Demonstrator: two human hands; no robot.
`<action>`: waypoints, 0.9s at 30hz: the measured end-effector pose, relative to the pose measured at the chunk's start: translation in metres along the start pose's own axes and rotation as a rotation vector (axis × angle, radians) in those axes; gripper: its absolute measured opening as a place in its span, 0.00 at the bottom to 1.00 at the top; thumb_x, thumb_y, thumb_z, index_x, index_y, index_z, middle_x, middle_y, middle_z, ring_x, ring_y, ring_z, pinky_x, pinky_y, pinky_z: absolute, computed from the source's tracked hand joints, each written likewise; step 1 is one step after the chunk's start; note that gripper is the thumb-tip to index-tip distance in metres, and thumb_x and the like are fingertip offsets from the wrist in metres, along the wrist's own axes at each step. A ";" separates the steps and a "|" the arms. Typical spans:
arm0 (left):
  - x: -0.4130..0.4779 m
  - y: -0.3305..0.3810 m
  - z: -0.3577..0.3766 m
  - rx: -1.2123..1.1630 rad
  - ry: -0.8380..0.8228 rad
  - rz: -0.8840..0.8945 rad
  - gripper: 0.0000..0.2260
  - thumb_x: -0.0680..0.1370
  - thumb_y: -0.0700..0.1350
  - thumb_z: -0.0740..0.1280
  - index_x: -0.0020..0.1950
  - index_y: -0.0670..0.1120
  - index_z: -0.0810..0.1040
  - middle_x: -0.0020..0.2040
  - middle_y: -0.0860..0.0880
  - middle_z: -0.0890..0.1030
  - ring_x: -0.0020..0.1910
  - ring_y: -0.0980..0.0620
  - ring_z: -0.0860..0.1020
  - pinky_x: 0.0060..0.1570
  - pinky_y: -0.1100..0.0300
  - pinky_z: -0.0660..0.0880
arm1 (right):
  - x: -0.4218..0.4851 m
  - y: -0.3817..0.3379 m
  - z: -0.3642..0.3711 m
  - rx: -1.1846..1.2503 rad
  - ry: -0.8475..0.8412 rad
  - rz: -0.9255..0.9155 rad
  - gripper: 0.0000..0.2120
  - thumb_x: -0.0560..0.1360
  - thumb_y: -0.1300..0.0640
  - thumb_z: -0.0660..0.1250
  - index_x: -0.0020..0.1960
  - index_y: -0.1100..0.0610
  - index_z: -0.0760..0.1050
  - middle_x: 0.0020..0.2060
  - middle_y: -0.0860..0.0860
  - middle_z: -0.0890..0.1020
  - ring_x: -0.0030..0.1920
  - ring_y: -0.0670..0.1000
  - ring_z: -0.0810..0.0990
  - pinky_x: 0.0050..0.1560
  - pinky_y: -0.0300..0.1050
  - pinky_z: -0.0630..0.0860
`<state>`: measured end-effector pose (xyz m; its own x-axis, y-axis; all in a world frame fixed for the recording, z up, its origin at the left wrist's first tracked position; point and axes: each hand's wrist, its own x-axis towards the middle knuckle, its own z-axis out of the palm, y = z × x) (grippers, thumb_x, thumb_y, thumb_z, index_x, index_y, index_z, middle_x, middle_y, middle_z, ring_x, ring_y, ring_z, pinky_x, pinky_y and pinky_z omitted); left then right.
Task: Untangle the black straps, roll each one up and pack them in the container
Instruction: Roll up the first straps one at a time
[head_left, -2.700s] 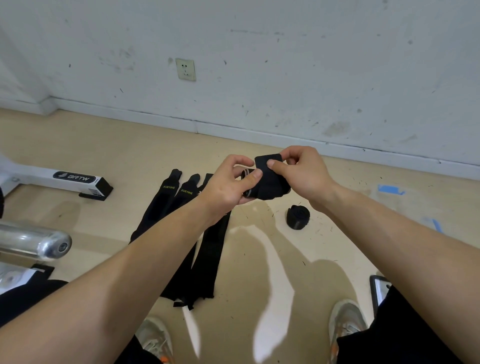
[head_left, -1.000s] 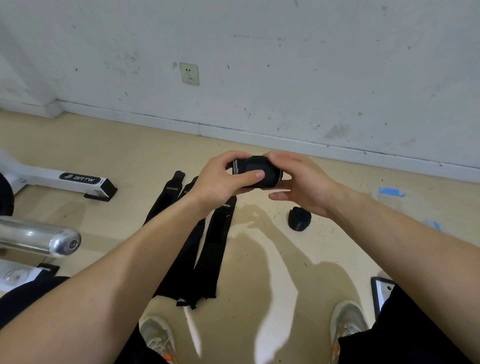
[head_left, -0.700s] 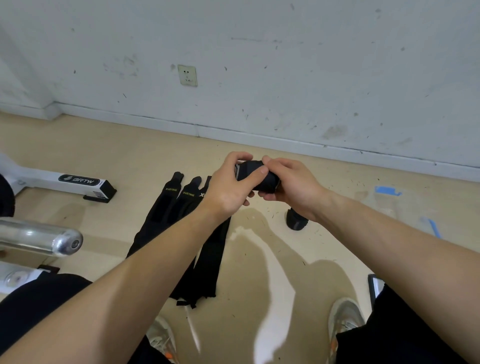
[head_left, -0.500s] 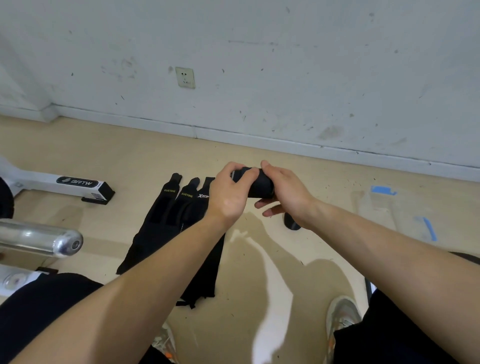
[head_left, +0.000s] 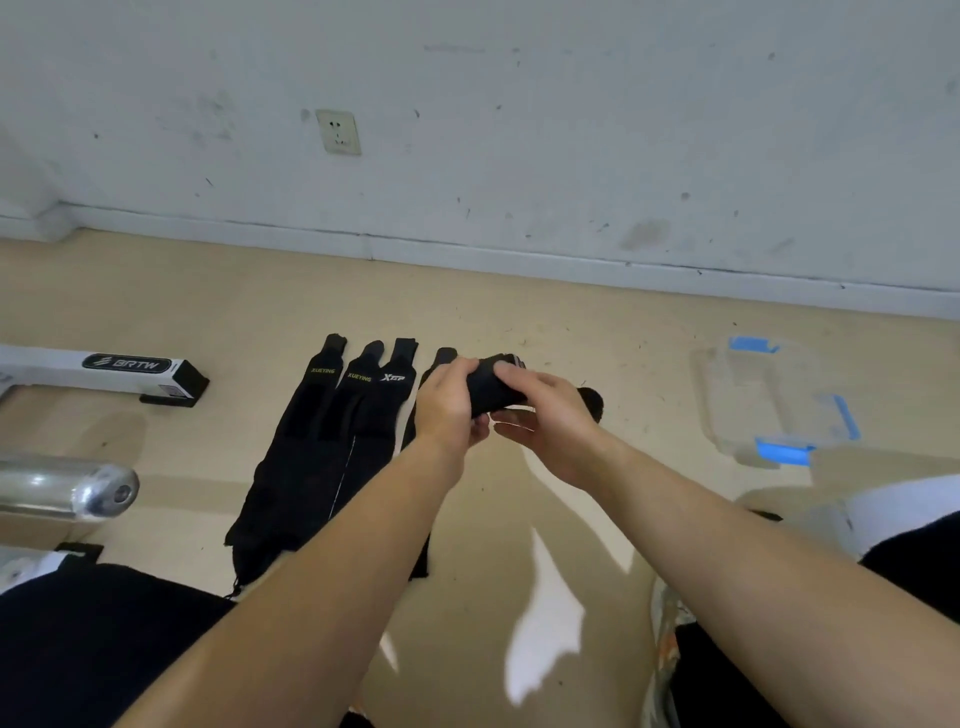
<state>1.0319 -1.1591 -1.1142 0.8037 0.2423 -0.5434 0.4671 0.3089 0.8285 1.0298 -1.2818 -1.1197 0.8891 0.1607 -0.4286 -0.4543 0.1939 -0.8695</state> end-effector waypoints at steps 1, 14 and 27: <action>0.004 -0.003 -0.003 -0.028 -0.038 -0.035 0.10 0.80 0.49 0.66 0.54 0.44 0.81 0.44 0.45 0.80 0.34 0.50 0.75 0.27 0.62 0.72 | 0.001 0.007 -0.004 0.022 -0.021 0.003 0.11 0.78 0.53 0.72 0.55 0.59 0.81 0.46 0.53 0.86 0.46 0.52 0.84 0.50 0.45 0.80; 0.065 -0.092 0.030 0.584 -0.038 0.313 0.07 0.82 0.40 0.65 0.54 0.49 0.81 0.48 0.54 0.81 0.46 0.60 0.79 0.40 0.72 0.72 | 0.053 0.078 -0.071 -0.204 0.334 -0.010 0.23 0.69 0.57 0.80 0.60 0.55 0.76 0.50 0.53 0.85 0.48 0.48 0.84 0.44 0.43 0.79; 0.165 -0.185 0.091 0.561 -0.349 -0.074 0.10 0.81 0.39 0.67 0.62 0.44 0.77 0.57 0.48 0.83 0.52 0.48 0.82 0.54 0.55 0.78 | 0.143 0.153 -0.159 -0.513 0.522 0.017 0.23 0.66 0.63 0.80 0.57 0.56 0.76 0.46 0.48 0.81 0.45 0.50 0.84 0.45 0.43 0.82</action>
<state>1.1117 -1.2600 -1.3448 0.7902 -0.1026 -0.6042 0.5710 -0.2349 0.7866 1.0966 -1.3832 -1.3537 0.8514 -0.3477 -0.3926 -0.4982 -0.3024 -0.8126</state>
